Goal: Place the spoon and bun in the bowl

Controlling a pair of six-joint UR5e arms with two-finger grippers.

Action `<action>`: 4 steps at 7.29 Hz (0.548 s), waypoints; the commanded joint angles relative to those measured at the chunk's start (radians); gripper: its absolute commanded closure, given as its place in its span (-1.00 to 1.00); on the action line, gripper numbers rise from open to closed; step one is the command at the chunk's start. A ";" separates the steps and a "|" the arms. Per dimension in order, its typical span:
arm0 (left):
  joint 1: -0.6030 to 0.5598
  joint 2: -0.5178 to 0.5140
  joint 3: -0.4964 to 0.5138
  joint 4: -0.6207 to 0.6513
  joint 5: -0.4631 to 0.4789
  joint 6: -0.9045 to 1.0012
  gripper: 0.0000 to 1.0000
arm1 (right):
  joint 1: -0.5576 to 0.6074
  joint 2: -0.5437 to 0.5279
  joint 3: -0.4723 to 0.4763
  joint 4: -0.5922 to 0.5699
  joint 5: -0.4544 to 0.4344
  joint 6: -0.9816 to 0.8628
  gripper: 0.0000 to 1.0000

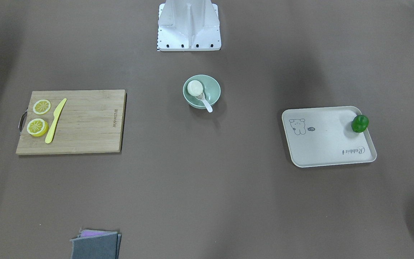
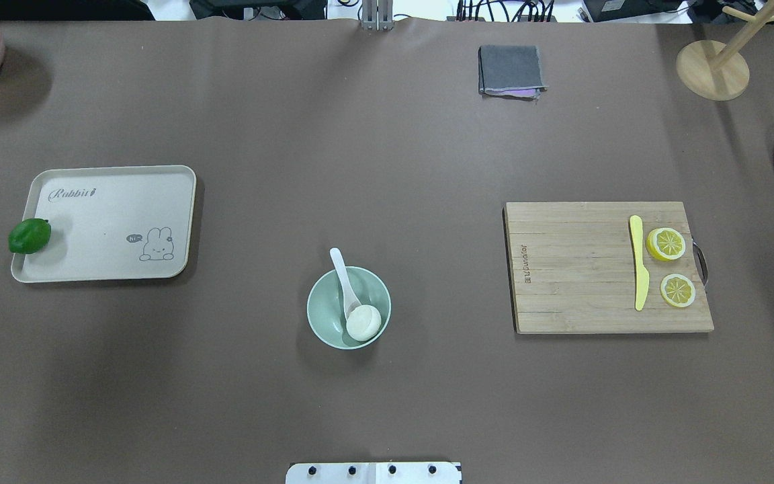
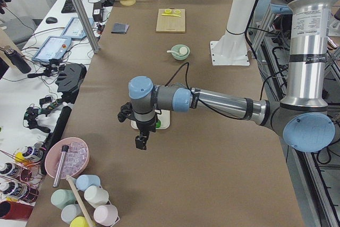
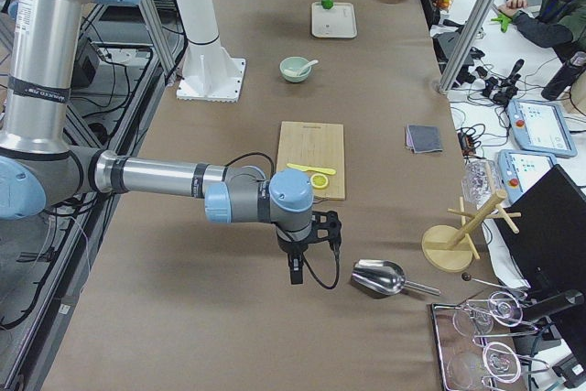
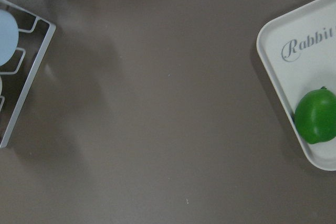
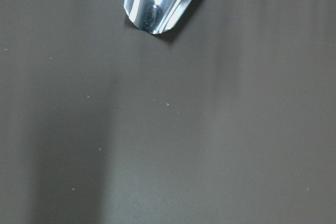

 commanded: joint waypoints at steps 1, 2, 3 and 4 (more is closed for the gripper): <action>-0.006 0.013 0.005 0.002 -0.004 0.000 -0.96 | 0.024 -0.016 -0.020 0.001 0.013 -0.006 -1.00; -0.008 0.014 0.000 0.005 -0.014 0.000 -0.96 | 0.040 -0.017 -0.006 -0.010 0.051 -0.008 -1.00; -0.023 0.023 -0.003 0.006 -0.053 0.002 -0.96 | 0.048 -0.019 0.005 -0.011 0.068 -0.008 -1.00; -0.028 0.046 -0.041 0.005 -0.052 0.000 -0.96 | 0.048 -0.019 0.019 -0.037 0.063 -0.008 -1.00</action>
